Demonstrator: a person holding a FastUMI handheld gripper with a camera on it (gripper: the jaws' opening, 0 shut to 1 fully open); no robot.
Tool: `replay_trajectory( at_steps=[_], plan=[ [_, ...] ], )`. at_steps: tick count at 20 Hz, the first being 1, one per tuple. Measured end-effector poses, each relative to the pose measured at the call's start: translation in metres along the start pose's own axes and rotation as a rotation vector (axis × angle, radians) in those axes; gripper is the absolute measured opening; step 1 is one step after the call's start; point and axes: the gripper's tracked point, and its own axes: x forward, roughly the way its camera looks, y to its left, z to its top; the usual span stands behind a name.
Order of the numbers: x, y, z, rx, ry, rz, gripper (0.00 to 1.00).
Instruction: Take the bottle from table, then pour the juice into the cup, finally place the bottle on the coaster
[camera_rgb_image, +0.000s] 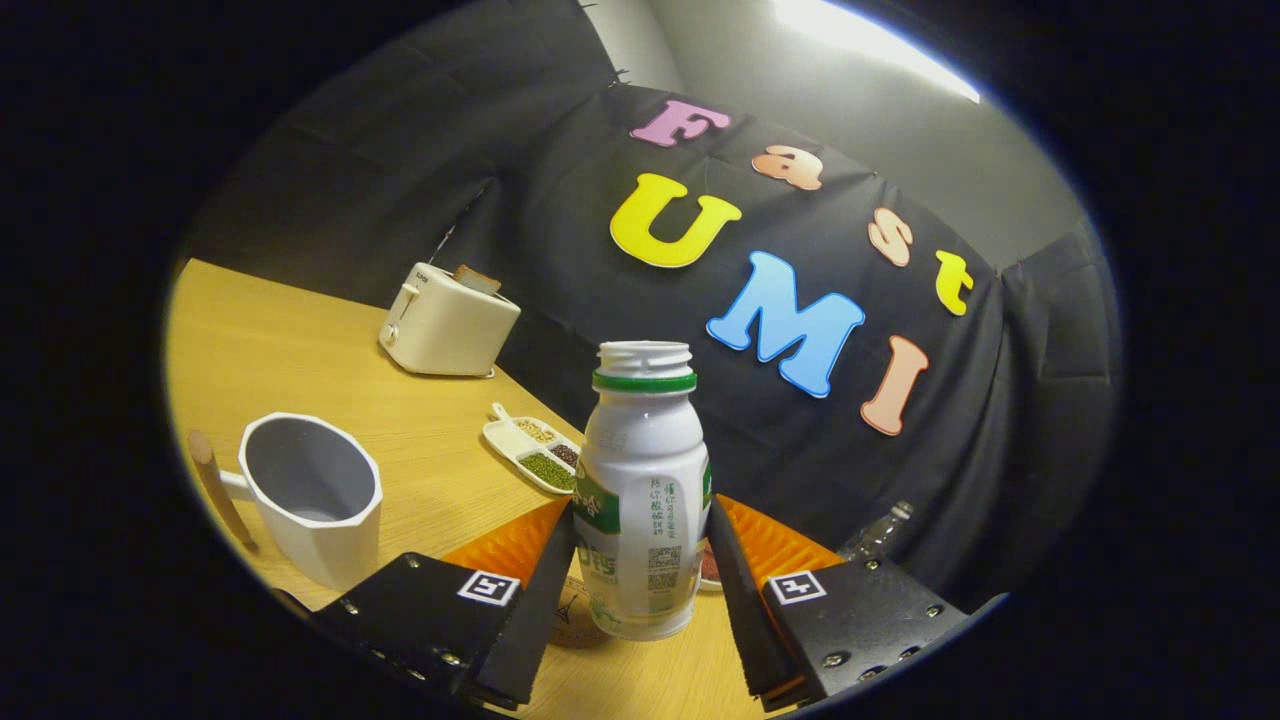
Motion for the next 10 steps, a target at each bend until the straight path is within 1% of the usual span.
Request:
replay_trajectory(
  at_steps=[6,7,8,10],
  plan=[
    [0.017,0.02,-0.021,0.26,0.046,0.08,0.75],
    [0.02,0.021,-0.025,0.292,0.057,0.086,0.76],
    [0.019,0.018,-0.019,0.314,0.045,0.076,0.76],
    [0.022,0.017,-0.024,0.339,0.055,0.071,0.75]
  ],
)
